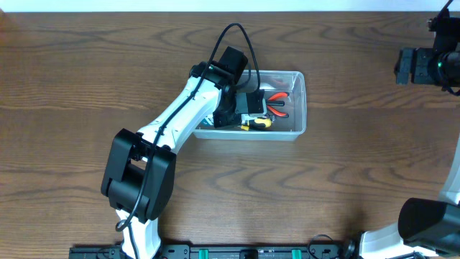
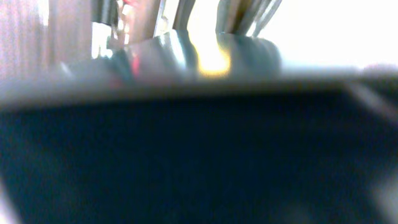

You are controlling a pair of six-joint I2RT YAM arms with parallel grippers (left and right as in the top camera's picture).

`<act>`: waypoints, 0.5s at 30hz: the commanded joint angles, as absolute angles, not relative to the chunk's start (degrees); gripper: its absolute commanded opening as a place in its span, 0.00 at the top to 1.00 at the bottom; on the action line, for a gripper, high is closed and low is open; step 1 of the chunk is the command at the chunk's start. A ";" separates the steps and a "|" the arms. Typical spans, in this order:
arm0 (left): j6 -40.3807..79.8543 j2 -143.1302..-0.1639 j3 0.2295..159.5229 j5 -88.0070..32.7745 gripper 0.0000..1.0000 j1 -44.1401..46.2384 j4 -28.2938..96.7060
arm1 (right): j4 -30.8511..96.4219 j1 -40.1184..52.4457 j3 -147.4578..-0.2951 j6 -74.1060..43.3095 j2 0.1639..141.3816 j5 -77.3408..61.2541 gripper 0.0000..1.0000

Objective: Pack container
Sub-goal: 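Lower the box into the container and open the left gripper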

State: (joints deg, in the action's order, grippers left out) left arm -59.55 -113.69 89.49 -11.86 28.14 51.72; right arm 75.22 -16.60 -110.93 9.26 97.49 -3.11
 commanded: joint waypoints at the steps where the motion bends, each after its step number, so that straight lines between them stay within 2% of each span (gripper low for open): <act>1: -58.78 -113.99 89.10 -13.10 0.93 28.05 52.66 | 75.40 -16.80 -110.80 9.28 97.51 -3.22 0.01; 3: -58.81 -114.02 89.10 -13.10 0.85 28.05 52.64 | 75.44 -16.80 -110.80 9.26 97.51 -3.22 0.01; 4: -58.81 -114.02 89.10 -13.10 0.78 28.05 52.47 | 75.42 -16.80 -110.80 9.28 97.51 -3.22 0.01; 7: -58.81 -114.02 89.10 -13.10 0.69 28.05 52.25 | 75.44 -16.80 -110.80 9.28 97.51 -3.22 0.01; 12: -58.81 -114.02 89.10 -13.08 0.61 28.05 52.25 | 75.44 -16.80 -110.80 9.26 97.51 -3.22 0.01; 15: -58.83 -114.02 89.10 -13.06 0.60 28.05 52.07 | 75.44 -16.80 -110.80 9.28 97.51 -3.22 0.01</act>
